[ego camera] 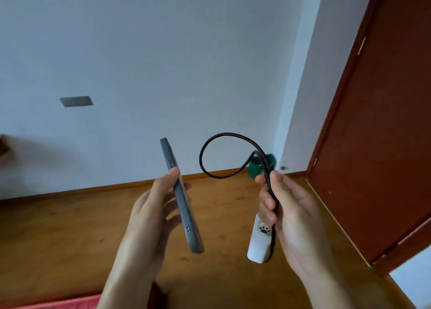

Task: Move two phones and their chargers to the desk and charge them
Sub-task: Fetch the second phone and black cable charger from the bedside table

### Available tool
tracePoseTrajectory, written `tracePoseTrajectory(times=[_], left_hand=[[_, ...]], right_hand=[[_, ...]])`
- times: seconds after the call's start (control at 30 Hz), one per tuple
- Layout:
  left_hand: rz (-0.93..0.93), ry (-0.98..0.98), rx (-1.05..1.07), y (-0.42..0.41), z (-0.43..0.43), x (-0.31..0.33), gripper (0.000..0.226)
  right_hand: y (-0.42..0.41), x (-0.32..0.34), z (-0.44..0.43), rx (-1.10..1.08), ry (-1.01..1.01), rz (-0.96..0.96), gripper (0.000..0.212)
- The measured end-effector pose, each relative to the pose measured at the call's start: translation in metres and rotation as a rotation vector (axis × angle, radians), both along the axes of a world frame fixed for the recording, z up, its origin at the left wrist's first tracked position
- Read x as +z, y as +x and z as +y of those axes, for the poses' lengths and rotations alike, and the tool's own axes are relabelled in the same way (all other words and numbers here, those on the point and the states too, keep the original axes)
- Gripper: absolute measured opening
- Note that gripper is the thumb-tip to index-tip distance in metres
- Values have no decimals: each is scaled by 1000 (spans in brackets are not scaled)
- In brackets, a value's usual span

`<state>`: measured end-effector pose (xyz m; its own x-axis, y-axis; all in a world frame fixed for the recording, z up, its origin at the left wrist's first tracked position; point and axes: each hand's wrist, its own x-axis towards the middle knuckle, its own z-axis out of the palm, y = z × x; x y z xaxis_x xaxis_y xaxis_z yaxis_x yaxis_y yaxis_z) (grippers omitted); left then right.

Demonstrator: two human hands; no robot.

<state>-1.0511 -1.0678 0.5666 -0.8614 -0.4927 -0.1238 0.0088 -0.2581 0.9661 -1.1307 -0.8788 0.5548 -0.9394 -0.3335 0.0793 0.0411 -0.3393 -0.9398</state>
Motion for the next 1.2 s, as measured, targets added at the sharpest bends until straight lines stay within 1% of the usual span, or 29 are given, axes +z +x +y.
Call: tracePoseTrajectory(times=[0.13,0.33,0.43,0.53,0.67,0.73,0.83,0.87,0.97,1.07,1.2], left_hand=[[17,-6,17,-23,-68,13,41],[25,-9,120,-53,-165,14,47],[10,-15,183,-72,-208,9,42],[-16,-44,214,-96,-249,3,49],[-23,-51,281,-139,-304,-4,37],[-27,-68,311,-164,-331,-5,37],[-20,-66,357,-207,-372,-2,29],[-20,-67,364,-223,-387,0,29],[-46,-73,394,-268,-431,7,42],[-57,-43,431,-293,-469,11,37],[-92,-21,495,-300,-511,10,33]], right_hand=[[-36,11,-74,71,-20,37,31],[-92,17,-180,190,-20,100,30],[-120,16,-227,240,7,99,31],[-151,11,-273,301,15,90,31],[-202,4,-336,371,17,66,30],[-232,1,-369,401,25,70,31],[-278,4,-419,446,46,69,31],[-292,5,-436,465,48,71,31],[-330,9,-483,528,64,85,29],[-359,12,-529,567,72,85,28],[-381,12,-587,643,68,56,29]])
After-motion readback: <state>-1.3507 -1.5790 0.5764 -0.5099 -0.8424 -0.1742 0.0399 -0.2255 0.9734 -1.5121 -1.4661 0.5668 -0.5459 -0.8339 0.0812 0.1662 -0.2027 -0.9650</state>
